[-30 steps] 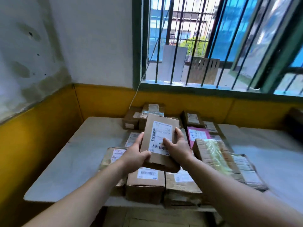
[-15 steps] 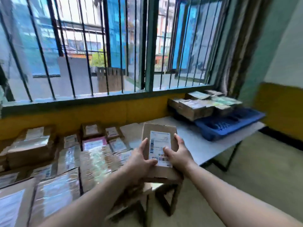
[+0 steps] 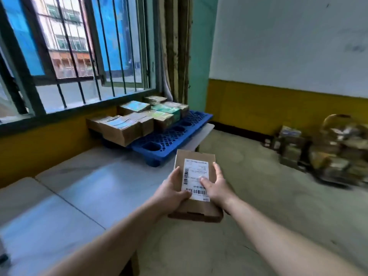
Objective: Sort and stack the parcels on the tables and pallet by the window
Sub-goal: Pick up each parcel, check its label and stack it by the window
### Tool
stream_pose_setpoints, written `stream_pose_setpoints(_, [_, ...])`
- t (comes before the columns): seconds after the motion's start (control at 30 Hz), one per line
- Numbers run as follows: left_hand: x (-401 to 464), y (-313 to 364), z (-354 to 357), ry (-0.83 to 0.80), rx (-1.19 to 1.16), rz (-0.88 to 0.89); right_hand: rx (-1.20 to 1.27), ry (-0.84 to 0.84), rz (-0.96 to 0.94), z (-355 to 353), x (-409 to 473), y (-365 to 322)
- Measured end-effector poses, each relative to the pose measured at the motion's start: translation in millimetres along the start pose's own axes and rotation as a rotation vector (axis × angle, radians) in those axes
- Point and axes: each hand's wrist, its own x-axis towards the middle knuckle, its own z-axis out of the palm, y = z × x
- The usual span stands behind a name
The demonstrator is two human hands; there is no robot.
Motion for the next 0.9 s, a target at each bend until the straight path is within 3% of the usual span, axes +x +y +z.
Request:
stream_pose_setpoints(0.33, [166,26,41,-0.238,0.101,0.091,-0.085,0.184,0.144,-47,141,30])
stream_pose_setpoints(0.6, [262,59,67,-0.330,0.187,0.129,-0.061,0.261,0.216,-88,227,41])
stream_pose_setpoints(0.9, [376,79,83,-0.160,0.214,0.024,-0.088,0.119,0.100,-116,367,35])
